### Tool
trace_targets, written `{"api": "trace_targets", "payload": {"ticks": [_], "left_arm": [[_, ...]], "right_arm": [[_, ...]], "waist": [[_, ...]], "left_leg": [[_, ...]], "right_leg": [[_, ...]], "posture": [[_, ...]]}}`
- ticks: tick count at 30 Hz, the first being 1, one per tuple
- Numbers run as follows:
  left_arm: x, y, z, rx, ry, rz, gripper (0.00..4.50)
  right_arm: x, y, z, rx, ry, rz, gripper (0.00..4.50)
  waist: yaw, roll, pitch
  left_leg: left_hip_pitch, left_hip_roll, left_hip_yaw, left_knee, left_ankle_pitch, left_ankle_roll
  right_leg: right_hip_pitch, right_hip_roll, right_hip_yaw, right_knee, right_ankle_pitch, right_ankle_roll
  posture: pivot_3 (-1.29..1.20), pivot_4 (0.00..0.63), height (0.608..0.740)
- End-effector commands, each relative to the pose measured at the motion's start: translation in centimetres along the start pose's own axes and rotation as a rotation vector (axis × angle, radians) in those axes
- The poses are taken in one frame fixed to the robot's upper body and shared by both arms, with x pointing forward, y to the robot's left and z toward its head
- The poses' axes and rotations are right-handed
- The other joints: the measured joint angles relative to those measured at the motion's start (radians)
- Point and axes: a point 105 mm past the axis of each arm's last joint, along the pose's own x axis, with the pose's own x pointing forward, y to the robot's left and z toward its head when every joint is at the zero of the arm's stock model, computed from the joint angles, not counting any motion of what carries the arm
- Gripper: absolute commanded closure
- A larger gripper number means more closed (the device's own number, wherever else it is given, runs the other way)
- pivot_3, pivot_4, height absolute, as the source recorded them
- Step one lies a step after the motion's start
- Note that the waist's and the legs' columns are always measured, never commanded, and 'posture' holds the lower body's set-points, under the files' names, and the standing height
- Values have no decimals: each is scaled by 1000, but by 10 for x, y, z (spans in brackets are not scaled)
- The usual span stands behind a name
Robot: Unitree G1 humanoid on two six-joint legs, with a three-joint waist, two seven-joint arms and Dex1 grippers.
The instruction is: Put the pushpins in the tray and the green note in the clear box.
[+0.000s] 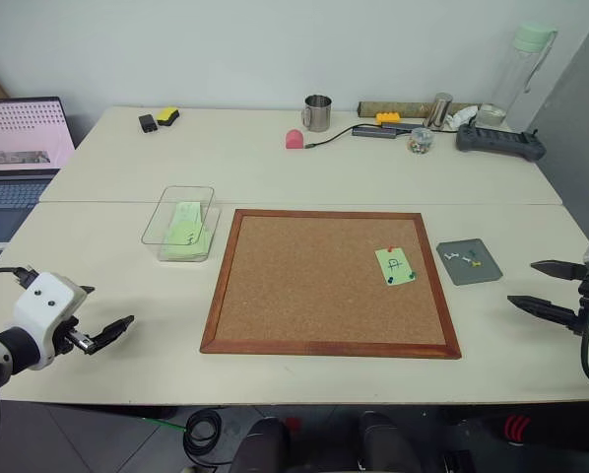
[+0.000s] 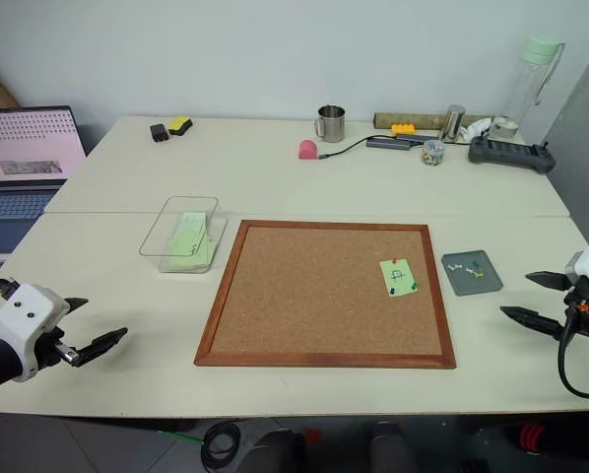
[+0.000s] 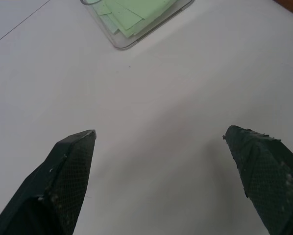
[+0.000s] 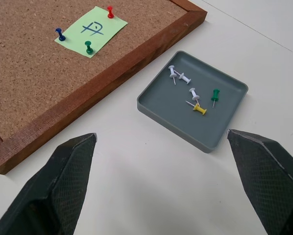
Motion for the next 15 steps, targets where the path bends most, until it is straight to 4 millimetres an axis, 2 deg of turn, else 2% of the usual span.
{"api": "trace_targets", "payload": {"ticks": [1, 15], "left_arm": [[-8, 9, 18, 34, -53, 26, 0], [-5, 11, 10, 60, -20, 26, 0]], "right_arm": [[-7, -3, 10, -55, -5, -10, 36], [-2, -2, 10, -67, -10, -3, 36]], "waist": [[0, 0, 0], [0, 0, 0]], "left_leg": [[0, 0, 0, 0, 0, 0], [0, 0, 0, 0, 0, 0]], "right_leg": [[0, 0, 0, 0, 0, 0], [0, 0, 0, 0, 0, 0]], "posture": [[0, 150, 740], [0, 150, 740]]}}
